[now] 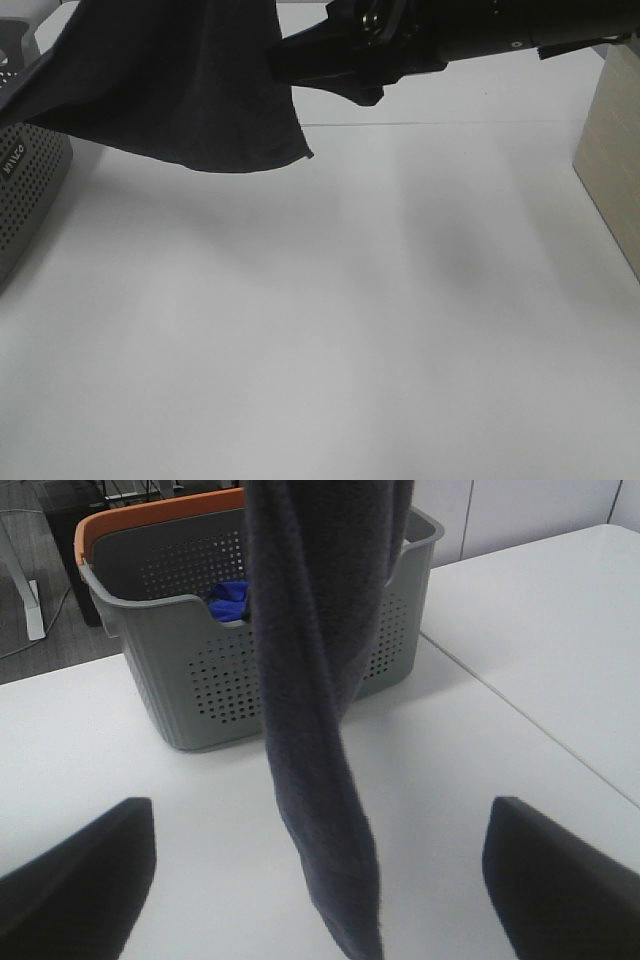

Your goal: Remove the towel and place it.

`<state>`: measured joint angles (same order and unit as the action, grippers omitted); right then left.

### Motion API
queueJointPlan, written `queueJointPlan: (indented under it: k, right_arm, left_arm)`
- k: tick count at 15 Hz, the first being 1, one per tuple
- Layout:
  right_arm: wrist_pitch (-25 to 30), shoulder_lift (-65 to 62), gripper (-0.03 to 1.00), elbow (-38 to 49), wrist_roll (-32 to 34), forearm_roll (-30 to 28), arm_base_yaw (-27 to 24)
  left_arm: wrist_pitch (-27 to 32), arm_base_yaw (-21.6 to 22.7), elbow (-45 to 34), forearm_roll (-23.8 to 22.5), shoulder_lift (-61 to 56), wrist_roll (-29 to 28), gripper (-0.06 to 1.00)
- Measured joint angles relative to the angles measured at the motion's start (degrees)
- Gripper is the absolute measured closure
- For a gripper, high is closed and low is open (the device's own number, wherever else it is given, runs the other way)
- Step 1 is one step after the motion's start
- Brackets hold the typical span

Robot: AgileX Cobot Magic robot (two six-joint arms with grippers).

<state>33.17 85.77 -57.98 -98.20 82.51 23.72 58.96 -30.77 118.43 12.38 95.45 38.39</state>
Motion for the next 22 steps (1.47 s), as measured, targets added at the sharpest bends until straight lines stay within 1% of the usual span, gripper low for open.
queueJointPlan:
  k: [4,6,11,14,16,18,19,20,22]
  right_arm:
    - [-2.58,0.34,0.12,0.00,-2.52,0.06,4.24]
    - [-4.53,2.41,0.14,-0.06,-2.52,0.29,4.41]
    - [-4.93,5.39,0.16,-0.06,-2.52,0.40,4.41]
    - [-7.28,5.61,0.18,-0.11,-2.52,0.34,4.41]
    - [-7.39,6.93,0.21,-0.11,-2.52,0.29,4.41]
    - [-7.39,7.85,0.22,-0.11,-2.52,0.23,4.41]
    - [-7.39,7.91,0.24,-0.11,-2.52,0.23,4.41]
    - [-7.39,7.91,0.28,-0.06,-2.52,0.23,4.41]
    - [-7.68,7.91,0.42,0.00,-2.52,0.23,4.41]
  left_arm:
    - [-2.18,-1.26,0.00,0.11,0.00,0.11,0.94]
    - [-2.29,-1.60,0.00,0.17,0.00,0.11,0.94]
    - [-4.87,-1.60,0.00,0.17,0.00,0.11,0.94]
    - [-5.50,-1.60,0.00,0.17,0.00,0.11,0.94]
    - [-7.16,-1.60,0.00,0.17,0.00,0.11,0.94]
    - [-7.85,-1.60,0.00,0.17,0.00,0.11,0.94]
    - [-7.85,-1.60,0.00,0.17,0.00,0.11,0.94]
    - [-7.85,-1.60,0.00,0.17,0.00,0.11,0.94]
    - [-7.85,-1.60,0.00,0.17,0.00,0.11,0.94]
